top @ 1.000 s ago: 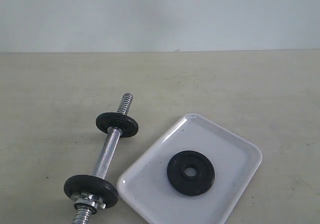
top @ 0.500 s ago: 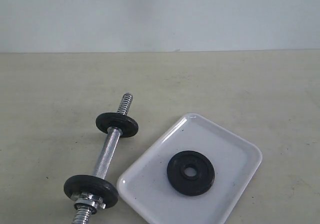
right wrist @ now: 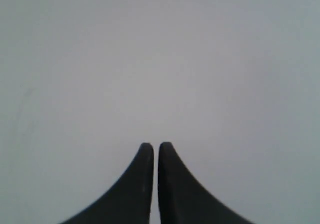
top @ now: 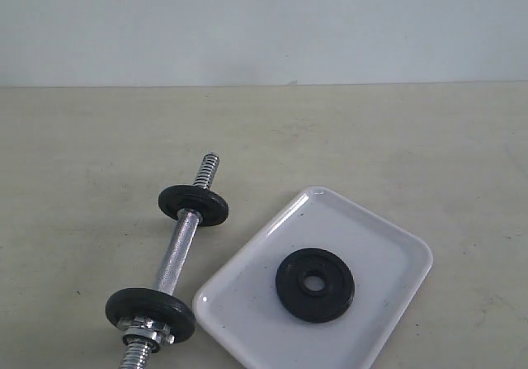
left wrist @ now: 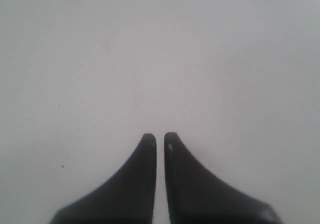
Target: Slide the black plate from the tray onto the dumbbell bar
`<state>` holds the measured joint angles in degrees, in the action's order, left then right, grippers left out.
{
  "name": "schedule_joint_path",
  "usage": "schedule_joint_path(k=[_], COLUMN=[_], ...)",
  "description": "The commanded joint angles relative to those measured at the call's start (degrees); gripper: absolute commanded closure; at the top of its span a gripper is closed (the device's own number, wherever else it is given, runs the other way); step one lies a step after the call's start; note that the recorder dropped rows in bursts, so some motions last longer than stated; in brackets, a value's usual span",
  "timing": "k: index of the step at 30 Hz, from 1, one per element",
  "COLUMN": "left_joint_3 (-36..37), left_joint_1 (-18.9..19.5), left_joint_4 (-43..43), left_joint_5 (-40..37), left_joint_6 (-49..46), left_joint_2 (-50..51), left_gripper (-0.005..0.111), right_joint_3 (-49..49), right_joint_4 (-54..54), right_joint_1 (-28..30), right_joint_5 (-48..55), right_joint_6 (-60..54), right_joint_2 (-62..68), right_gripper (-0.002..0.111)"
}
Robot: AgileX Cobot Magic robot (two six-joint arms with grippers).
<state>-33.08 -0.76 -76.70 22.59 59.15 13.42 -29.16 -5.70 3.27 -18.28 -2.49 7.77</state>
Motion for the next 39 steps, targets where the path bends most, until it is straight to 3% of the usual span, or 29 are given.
schedule_joint_path(k=[1,9,14,18,23,26,30,35,39], left_joint_3=[-12.7,-25.6,-25.5,-22.7,-18.2,-14.8,-9.6,-6.9,-7.0], left_joint_1=[-0.3,-0.3,-0.3,-0.3,-0.3,-0.3,-0.3,-0.4,-0.4], left_joint_4=[-23.2,-23.2,-23.2,-23.2,-23.2,-22.9,-16.6,-21.0,-23.2], left_joint_5=[-3.5,9.2,8.5,-1.1,-25.2,-31.0,-24.3,0.1,0.5], left_joint_6=[34.6,46.7,46.7,43.3,42.4,39.6,35.0,45.3,47.0], left_joint_2=[11.8,33.4,46.8,57.8,69.7,73.5,75.5,75.6,75.8], left_gripper=[0.102,0.102,0.102,0.102,0.102,0.102,0.102,0.102,0.102], right_joint_3=[-13.7,-38.2,-40.9,-40.8,-40.8,-40.8,-40.8,-40.8,-40.8], right_joint_4=[1.1,-1.2,-10.1,-10.9,-11.2,-11.2,-11.5,-11.6,-11.6], right_joint_1=[0.2,0.2,0.2,0.2,0.2,0.2,0.2,0.2,0.2], right_joint_5=[15.0,55.6,62.2,62.2,63.5,63.5,63.4,63.4,63.2], right_joint_6=[-5.2,-3.6,-3.5,-7.4,-7.5,-7.5,-7.5,-7.5,-7.5], right_joint_2=[9.0,26.0,33.7,37.6,40.4,41.0,40.9,40.9,40.9], right_gripper=[0.106,0.106,0.106,0.106,0.106,0.106,0.106,0.106,0.106])
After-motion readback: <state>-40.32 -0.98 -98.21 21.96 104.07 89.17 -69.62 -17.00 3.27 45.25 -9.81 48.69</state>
